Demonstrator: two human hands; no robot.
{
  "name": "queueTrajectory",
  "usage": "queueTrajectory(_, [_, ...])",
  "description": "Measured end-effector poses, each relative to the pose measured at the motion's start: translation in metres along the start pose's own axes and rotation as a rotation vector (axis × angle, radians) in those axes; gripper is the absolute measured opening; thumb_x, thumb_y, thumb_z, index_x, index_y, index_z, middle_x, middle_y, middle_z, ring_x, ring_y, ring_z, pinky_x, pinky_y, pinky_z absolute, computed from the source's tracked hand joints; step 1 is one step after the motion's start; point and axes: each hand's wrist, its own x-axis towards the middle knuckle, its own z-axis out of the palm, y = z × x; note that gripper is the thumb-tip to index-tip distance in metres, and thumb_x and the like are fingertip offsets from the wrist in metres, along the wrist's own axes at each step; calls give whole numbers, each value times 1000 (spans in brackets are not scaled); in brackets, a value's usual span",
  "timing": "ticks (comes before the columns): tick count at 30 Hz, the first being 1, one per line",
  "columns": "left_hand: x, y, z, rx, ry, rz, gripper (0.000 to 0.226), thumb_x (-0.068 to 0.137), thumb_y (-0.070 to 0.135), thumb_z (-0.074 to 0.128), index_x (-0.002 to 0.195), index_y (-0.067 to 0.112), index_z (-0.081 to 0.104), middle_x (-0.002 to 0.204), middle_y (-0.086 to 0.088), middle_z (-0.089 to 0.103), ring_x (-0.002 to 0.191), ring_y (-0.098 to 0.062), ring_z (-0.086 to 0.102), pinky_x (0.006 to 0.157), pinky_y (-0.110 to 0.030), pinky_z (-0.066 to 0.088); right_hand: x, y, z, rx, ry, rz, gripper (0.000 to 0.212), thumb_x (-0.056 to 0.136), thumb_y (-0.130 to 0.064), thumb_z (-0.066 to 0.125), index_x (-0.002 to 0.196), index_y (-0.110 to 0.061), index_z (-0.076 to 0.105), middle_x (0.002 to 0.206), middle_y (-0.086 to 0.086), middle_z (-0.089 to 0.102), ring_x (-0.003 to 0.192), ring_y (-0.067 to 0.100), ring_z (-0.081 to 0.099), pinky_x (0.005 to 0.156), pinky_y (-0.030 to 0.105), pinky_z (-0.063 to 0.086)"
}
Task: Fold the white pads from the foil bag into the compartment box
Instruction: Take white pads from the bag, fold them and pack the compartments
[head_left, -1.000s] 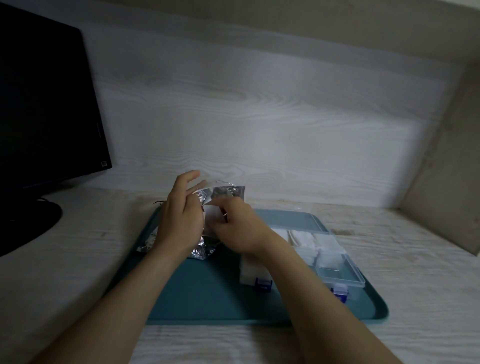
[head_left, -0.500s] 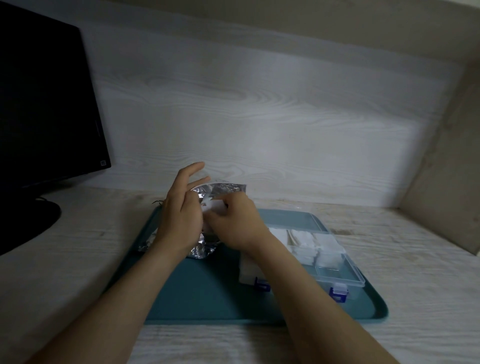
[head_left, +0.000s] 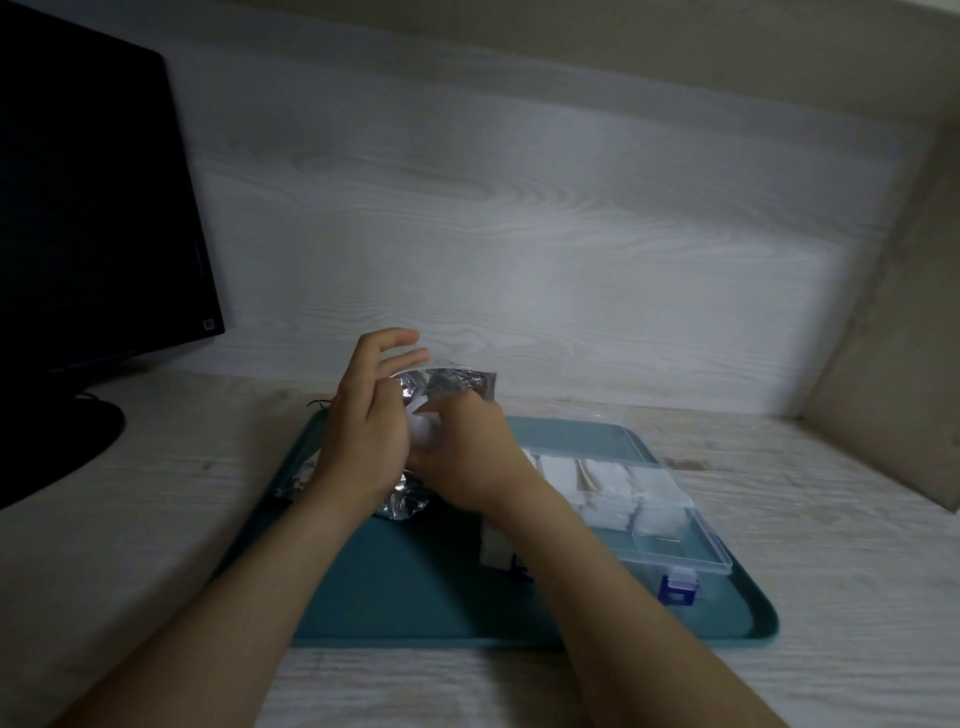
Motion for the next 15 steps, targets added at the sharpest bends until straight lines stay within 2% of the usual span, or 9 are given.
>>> queueTrajectory(3, [2,-3,-1,7,2,18,54,78,7,30,113,32,63,122,3,73,123,-10,66,106,-54,53,-3,-1,0,72,62,22,45,84,-15,70,54,-18,37,48,-4,41,50,16,39,51,23,28])
queueTrajectory(4, [4,-4,-2,17,5,14,50,78,8,32,108,33,64,120,4,74,121,-13,67,105,-55,53,-4,-1,-2,102,95,27,47,84,-15,71,52,-20,37,47,-7,42,50,15,40,51,21,29])
queueTrajectory(6, [6,-6,-3,26,10,7,43,79,10,36,101,31,66,114,6,75,113,-17,69,101,-50,55,-6,-2,-7,114,126,19,44,85,-13,71,52,-22,43,50,-9,46,59,17,42,56,27,28])
queueTrajectory(8, [6,-5,-3,42,11,26,38,79,11,37,97,27,67,109,10,74,109,-11,68,98,-37,54,-6,-2,-11,95,108,10,27,88,-11,69,64,-17,58,68,0,64,69,22,53,63,30,27])
queueTrajectory(10, [4,-3,-3,75,10,60,37,80,11,36,97,24,65,106,10,72,105,-7,66,93,-24,51,-2,3,-12,77,120,36,3,89,-9,67,88,-11,68,92,12,74,90,35,64,66,25,27])
queueTrajectory(12, [4,-4,-3,104,23,73,35,83,8,37,99,23,64,105,9,71,102,-7,65,84,-16,48,-1,7,-11,72,144,35,13,90,-5,64,101,-9,71,102,15,74,99,39,65,69,26,29])
queueTrajectory(15, [6,-8,-6,163,28,105,38,91,-8,42,99,23,64,106,7,70,99,-11,65,80,-18,47,-1,7,-14,113,220,39,6,91,-4,64,95,-8,65,97,18,72,96,42,63,66,33,28])
